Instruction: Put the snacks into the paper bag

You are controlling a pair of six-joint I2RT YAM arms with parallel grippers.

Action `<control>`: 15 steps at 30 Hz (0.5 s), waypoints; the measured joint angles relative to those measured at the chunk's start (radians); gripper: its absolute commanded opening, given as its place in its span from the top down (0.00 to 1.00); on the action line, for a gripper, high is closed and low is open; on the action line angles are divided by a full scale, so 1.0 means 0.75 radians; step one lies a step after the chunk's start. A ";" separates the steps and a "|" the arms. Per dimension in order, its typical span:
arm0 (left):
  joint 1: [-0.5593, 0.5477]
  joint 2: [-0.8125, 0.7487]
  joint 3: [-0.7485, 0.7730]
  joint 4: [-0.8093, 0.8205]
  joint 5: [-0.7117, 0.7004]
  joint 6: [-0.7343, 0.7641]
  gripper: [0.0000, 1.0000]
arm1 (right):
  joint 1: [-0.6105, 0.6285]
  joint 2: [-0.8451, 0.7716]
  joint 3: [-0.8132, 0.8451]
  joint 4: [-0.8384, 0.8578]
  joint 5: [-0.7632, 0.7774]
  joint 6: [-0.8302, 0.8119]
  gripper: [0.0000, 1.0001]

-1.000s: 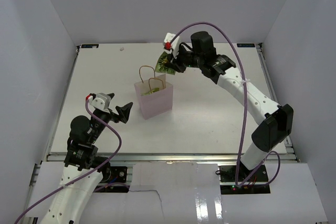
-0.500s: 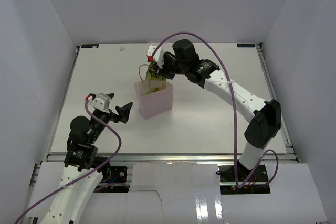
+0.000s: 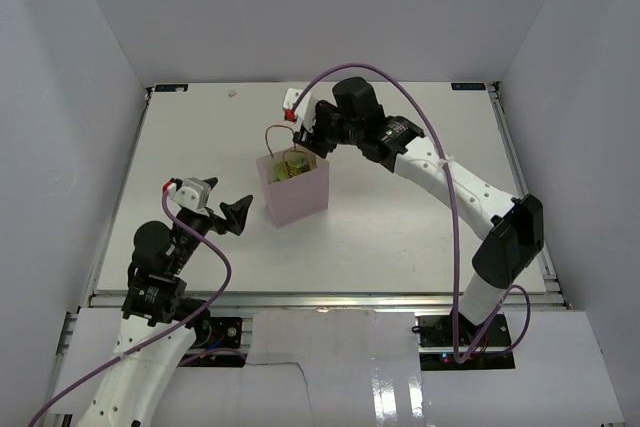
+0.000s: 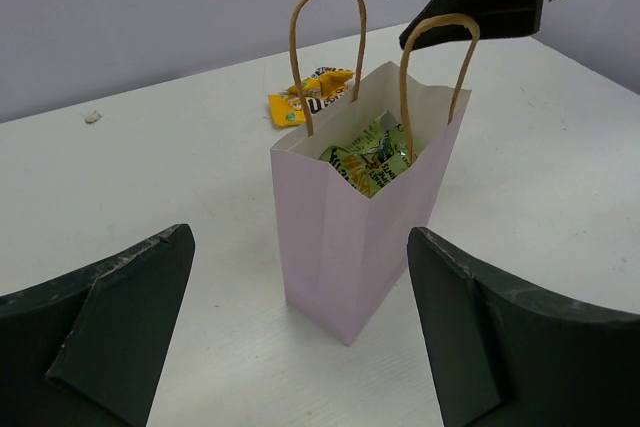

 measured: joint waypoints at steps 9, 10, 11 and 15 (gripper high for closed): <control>0.000 -0.007 0.000 0.000 0.002 0.000 0.02 | -0.305 -0.013 0.006 0.012 -0.062 0.097 0.35; 0.000 -0.007 0.000 0.000 0.002 0.000 0.02 | -0.349 0.025 0.019 0.015 -0.061 0.106 0.34; 0.000 -0.006 0.000 0.000 0.002 0.000 0.02 | -0.394 0.077 0.047 0.013 -0.048 0.102 0.33; 0.000 0.002 0.000 0.001 0.003 0.001 0.02 | -0.468 0.368 0.204 0.009 0.053 -0.007 0.32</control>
